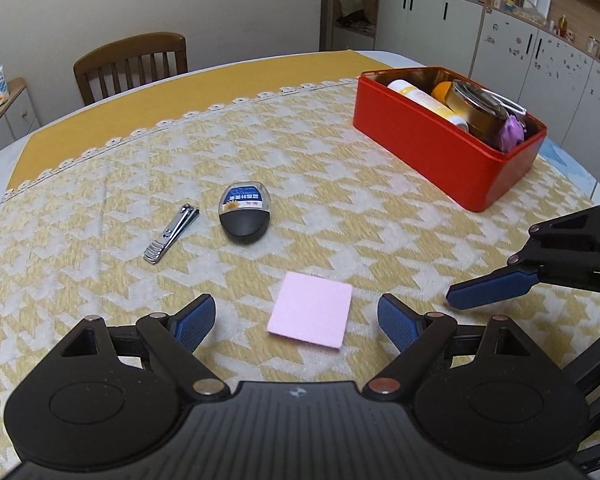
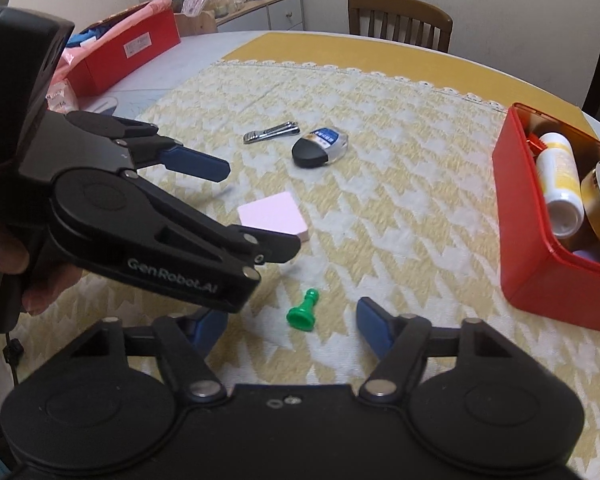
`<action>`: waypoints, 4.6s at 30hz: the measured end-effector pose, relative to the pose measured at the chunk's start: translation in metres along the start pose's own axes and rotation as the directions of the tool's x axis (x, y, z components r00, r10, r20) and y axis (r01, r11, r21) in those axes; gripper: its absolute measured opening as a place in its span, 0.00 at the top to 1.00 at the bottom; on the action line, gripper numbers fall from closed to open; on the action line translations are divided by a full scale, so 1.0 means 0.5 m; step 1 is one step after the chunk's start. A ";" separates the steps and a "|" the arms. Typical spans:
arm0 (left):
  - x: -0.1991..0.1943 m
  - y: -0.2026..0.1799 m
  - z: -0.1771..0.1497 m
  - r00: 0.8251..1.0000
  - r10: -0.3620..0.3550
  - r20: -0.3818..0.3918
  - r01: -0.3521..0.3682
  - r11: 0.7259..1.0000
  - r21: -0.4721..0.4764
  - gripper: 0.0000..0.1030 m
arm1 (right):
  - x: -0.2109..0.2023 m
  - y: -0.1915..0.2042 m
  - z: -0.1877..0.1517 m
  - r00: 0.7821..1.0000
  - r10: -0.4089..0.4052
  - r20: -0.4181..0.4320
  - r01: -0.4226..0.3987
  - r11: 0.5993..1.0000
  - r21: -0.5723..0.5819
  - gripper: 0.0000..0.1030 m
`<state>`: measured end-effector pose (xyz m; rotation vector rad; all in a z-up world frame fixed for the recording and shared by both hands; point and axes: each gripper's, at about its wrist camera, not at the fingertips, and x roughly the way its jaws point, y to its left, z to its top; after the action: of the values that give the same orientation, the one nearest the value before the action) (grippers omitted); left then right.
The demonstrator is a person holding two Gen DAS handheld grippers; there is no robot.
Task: Organize rigid objects
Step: 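Grasp the pink sticky-note pad with the left gripper while the right grasps the green pawn, then carry the sticky-note pad and green pawn over the red tin with both grippers, then lower both items into the red tin and open both grippers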
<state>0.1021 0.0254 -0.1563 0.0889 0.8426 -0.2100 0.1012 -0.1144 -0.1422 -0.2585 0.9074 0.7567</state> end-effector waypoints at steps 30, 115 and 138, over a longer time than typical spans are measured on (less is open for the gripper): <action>0.014 -0.035 0.000 0.999 0.035 -0.012 -0.035 0.999 0.008 0.61 | -0.009 -0.024 -0.018 1.000 -0.018 0.022 0.018 1.000 0.006 0.86; 0.230 -0.288 0.459 0.998 -0.056 -0.024 0.055 0.998 -0.033 0.61 | -0.087 -0.387 0.051 0.996 -0.017 0.085 0.009 0.996 0.091 0.86; 0.266 -0.310 0.467 0.997 -0.028 -0.071 0.023 0.998 -0.067 0.61 | -0.078 -0.405 0.042 0.997 0.028 0.068 -0.036 0.992 0.121 0.78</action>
<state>0.3245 -0.1830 -0.1002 0.0242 0.9221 -0.2041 0.2384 -0.2678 -0.1197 -0.1104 0.8932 0.7323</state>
